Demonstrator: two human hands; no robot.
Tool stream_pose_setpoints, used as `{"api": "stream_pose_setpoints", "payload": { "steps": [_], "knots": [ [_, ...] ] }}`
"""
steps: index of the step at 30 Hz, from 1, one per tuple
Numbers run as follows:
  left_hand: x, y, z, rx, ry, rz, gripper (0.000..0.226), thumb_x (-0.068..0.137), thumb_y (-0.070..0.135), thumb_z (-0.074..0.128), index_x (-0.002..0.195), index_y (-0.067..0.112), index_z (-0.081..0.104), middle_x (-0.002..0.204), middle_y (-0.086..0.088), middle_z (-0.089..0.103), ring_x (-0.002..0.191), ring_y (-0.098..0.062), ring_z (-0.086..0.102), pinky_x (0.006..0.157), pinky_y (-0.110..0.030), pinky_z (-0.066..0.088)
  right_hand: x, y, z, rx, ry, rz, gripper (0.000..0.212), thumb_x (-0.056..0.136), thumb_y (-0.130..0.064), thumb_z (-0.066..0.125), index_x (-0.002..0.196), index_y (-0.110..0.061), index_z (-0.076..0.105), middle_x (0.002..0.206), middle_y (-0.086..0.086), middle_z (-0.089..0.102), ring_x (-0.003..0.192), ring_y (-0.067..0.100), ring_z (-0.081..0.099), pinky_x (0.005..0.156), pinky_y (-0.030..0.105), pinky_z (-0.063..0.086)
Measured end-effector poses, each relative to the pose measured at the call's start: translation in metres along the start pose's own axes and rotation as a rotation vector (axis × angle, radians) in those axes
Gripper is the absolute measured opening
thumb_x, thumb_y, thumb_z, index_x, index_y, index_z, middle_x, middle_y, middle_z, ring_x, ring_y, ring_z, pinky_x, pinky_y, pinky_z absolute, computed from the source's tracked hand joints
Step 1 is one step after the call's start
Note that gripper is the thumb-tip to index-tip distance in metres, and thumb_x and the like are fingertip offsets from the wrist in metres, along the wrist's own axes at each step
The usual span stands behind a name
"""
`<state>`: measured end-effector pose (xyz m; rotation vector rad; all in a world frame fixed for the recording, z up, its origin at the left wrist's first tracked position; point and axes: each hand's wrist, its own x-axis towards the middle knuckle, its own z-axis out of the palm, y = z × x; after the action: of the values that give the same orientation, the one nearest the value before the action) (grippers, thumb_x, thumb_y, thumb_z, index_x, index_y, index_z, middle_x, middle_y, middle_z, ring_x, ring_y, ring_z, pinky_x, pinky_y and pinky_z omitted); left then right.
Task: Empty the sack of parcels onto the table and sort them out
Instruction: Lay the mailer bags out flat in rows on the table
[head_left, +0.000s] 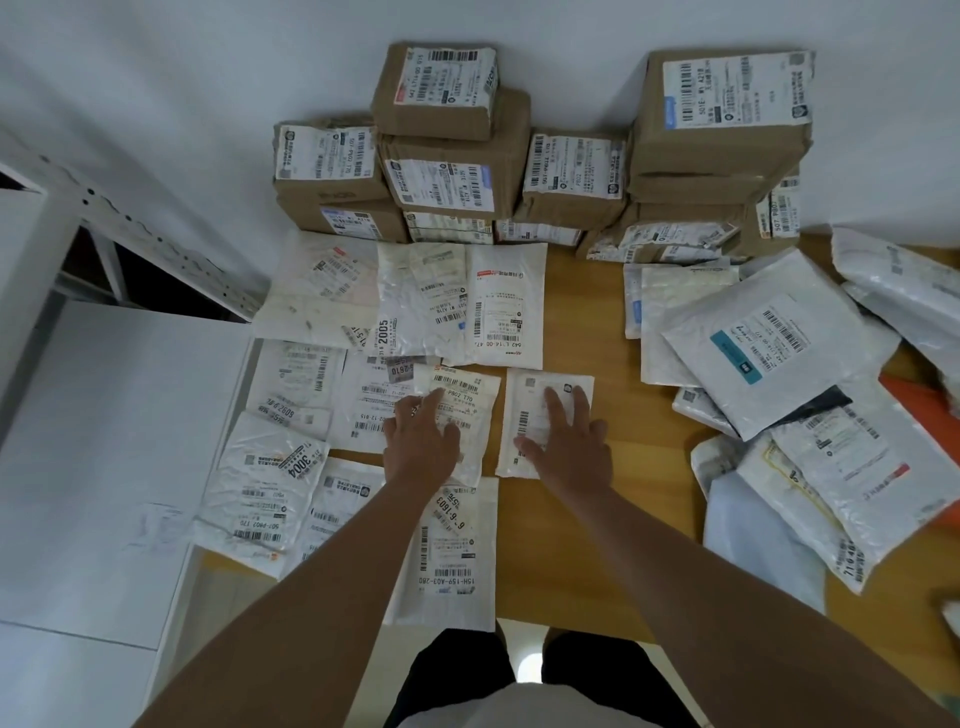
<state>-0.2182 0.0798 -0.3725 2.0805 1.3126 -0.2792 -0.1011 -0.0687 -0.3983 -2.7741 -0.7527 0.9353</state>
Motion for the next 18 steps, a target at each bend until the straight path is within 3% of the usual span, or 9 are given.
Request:
{"api": "stream_pose_setpoints", "payload": {
  "steps": [11, 18],
  "knots": [
    [0.006, -0.004, -0.002, -0.025, -0.028, 0.015, 0.051, 0.098, 0.034, 0.049, 0.146, 0.033, 0.034, 0.15, -0.002, 0.027, 0.135, -0.03, 0.029, 0.098, -0.048, 0.042, 0.003, -0.03, 0.006, -0.034, -0.004, -0.031, 0.083, 0.091, -0.064, 0.047, 0.155, -0.037, 0.002, 0.163, -0.002, -0.009, 0.138, 0.035, 0.023, 0.102, 0.045, 0.042],
    [0.009, -0.006, -0.004, -0.032, -0.038, 0.026, 0.055, 0.098, 0.033, 0.05, 0.148, 0.024, 0.03, 0.148, -0.008, 0.032, 0.134, -0.035, 0.034, 0.103, -0.05, 0.039, 0.003, -0.033, 0.007, -0.01, 0.021, 0.004, 0.086, 0.09, -0.064, 0.048, 0.156, -0.035, 0.001, 0.163, 0.0, -0.006, 0.135, 0.035, 0.025, 0.098, 0.045, 0.045]
  ]
}}
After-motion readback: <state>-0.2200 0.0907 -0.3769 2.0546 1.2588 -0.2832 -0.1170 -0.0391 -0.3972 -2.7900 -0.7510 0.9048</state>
